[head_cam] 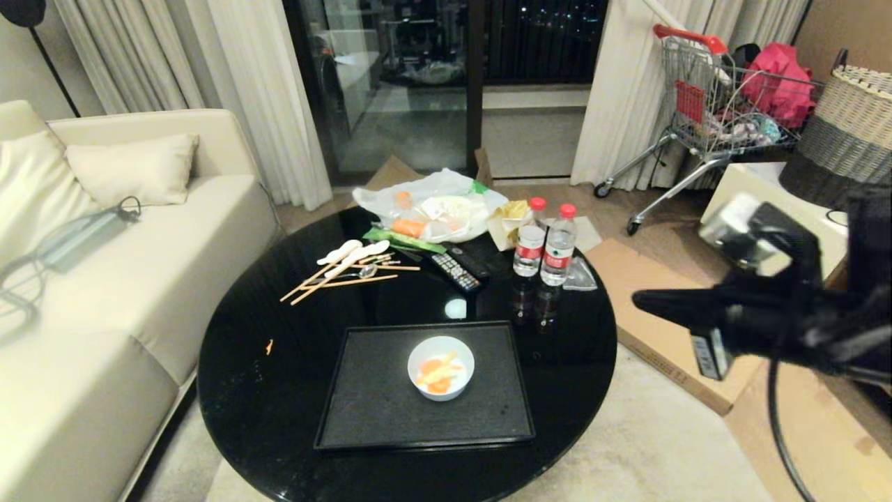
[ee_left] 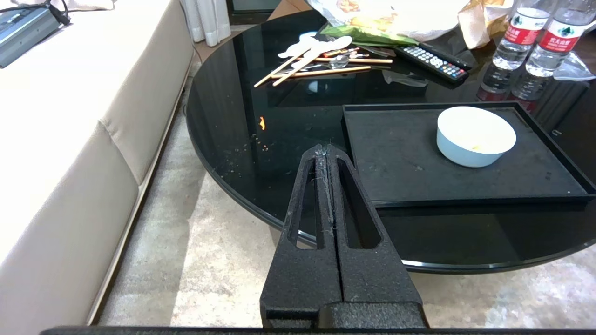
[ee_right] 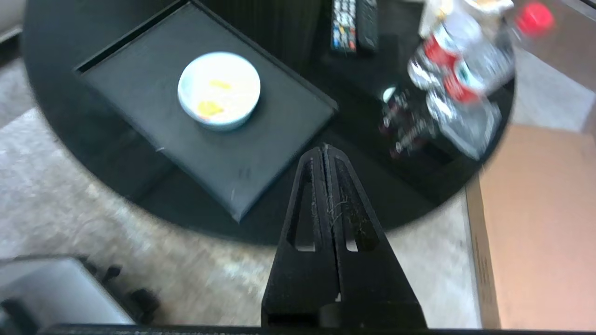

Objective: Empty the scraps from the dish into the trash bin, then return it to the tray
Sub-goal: Pick up the bowl with leftover food

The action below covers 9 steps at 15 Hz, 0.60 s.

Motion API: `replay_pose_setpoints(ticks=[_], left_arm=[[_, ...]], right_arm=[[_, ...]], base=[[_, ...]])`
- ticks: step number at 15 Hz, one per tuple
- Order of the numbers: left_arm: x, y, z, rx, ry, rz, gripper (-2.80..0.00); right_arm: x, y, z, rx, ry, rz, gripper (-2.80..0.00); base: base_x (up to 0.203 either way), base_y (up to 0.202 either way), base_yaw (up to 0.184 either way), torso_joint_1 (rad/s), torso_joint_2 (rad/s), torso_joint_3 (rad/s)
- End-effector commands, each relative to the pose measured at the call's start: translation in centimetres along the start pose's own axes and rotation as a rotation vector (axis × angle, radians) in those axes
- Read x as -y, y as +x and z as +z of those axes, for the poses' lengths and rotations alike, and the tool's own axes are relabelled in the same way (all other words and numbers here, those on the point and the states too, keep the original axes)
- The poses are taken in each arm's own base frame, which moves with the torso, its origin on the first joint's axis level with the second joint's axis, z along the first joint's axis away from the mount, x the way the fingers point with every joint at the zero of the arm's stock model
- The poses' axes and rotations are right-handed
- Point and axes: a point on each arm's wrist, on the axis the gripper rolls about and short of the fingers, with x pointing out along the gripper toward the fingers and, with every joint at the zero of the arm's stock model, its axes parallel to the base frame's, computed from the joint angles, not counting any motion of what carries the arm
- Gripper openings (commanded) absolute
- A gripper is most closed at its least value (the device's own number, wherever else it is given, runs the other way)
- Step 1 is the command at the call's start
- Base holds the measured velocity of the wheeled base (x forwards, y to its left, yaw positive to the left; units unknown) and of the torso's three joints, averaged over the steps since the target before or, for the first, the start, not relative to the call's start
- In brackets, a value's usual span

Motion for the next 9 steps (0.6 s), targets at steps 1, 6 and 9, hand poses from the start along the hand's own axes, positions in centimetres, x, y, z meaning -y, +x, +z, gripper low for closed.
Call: replay_pose_setpoints(ticks=[1,6,9], left_arm=[[0.0,0.0,0.0,0.001,0.000,0.000,-2.80],[0.0,0.0,0.0,0.001,0.000,0.000,-2.80],[0.0,0.0,0.0,0.001,0.000,0.000,-2.80]], right_arm=[[-0.8,7.7,0.6,-0.085,-0.015,0.037,-2.80],[-2.8,17.0,2.9,-0.153,0.027,-0.034,-2.80],[-4.5,21.5,3.2,-0.248,0.168,-0.109,-2.80]], base=[[0.000,0.000,0.000,0.000,0.00,0.000],[0.000,0.000,0.000,0.000,0.00,0.000],[0.000,0.000,0.000,0.000,0.00,0.000]])
